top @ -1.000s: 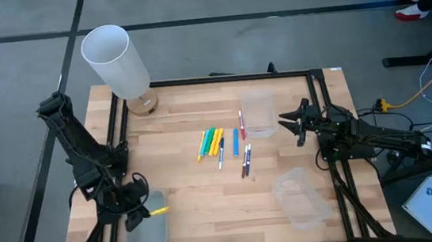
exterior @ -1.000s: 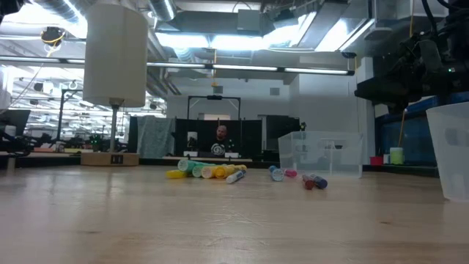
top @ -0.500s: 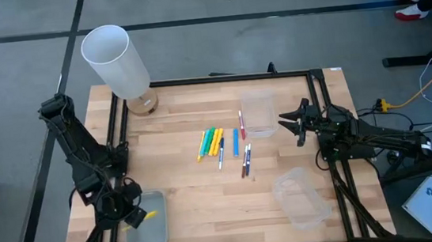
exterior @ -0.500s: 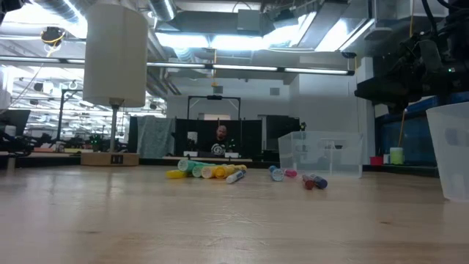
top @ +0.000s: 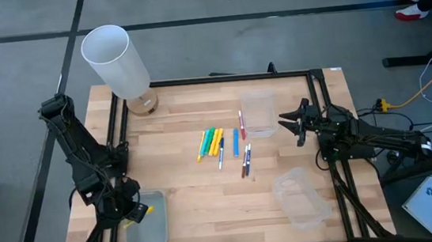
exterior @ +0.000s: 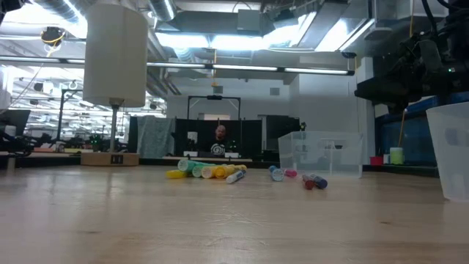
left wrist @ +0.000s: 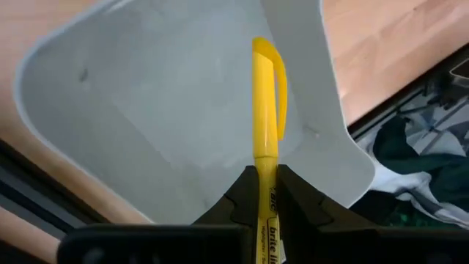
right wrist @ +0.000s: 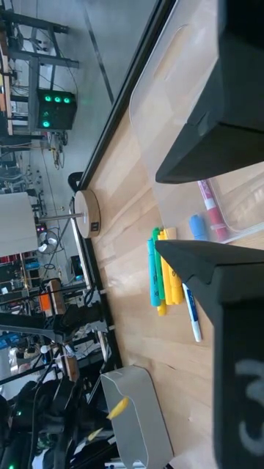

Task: Pick & Place Markers
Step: Put the left yellow pen into the gray bin

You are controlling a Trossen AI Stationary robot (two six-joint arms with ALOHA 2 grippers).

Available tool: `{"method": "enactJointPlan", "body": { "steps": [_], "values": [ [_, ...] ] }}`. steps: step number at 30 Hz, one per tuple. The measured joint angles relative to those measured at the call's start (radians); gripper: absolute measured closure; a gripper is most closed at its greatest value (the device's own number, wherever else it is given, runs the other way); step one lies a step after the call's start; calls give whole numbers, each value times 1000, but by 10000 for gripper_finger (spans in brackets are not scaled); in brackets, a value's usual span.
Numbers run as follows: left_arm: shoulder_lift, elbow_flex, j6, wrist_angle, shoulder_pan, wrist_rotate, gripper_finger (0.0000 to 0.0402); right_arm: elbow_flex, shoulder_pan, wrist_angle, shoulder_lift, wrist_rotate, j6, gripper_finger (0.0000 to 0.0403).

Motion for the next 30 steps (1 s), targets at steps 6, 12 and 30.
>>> {"method": "enactJointPlan", "body": {
  "steps": [6,12,30],
  "values": [
    [34,0,-13,-1,3,2,377,0,0,0,0,0,0,267],
    [72,0,-12,42,22,29,377,0,0,0,0,0,0,267],
    [178,0,-13,96,35,26,377,0,0,0,0,0,-1,267]
  ]
}}
